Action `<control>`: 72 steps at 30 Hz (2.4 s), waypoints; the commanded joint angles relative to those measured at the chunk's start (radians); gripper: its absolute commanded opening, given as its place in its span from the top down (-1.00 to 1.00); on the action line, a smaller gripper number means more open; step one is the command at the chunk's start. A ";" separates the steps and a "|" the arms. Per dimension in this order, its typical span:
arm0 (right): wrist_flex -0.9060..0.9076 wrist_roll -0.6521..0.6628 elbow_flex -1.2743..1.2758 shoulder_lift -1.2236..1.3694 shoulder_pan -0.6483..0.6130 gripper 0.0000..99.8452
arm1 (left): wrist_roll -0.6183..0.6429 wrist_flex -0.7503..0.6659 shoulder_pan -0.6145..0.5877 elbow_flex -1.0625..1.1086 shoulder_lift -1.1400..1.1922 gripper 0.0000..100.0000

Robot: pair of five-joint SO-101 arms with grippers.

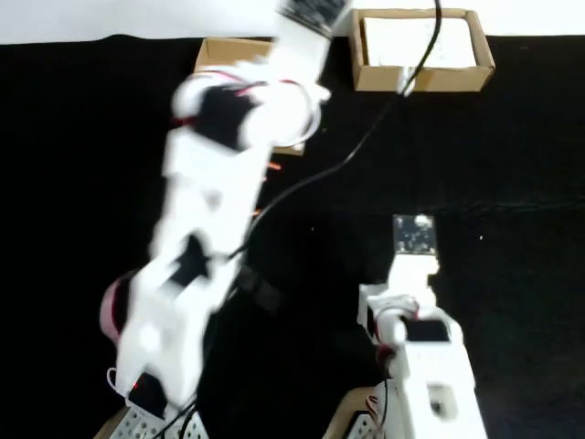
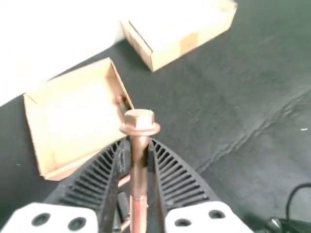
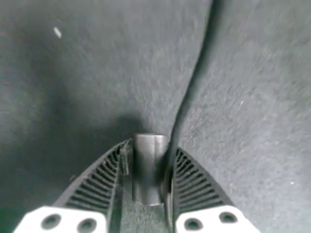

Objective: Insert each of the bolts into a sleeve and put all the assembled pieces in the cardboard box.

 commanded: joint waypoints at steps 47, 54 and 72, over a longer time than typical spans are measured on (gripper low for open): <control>-0.822 0.155 0.341 -0.549 -0.286 0.99 | 0.258 -1.132 0.214 1.601 -0.891 0.98; -0.816 0.153 0.341 -0.549 -0.291 0.99 | 0.259 -1.134 0.220 1.606 -0.881 0.98; -0.816 0.153 0.341 -0.549 -0.286 0.99 | 0.258 -1.022 0.216 1.745 -0.964 0.98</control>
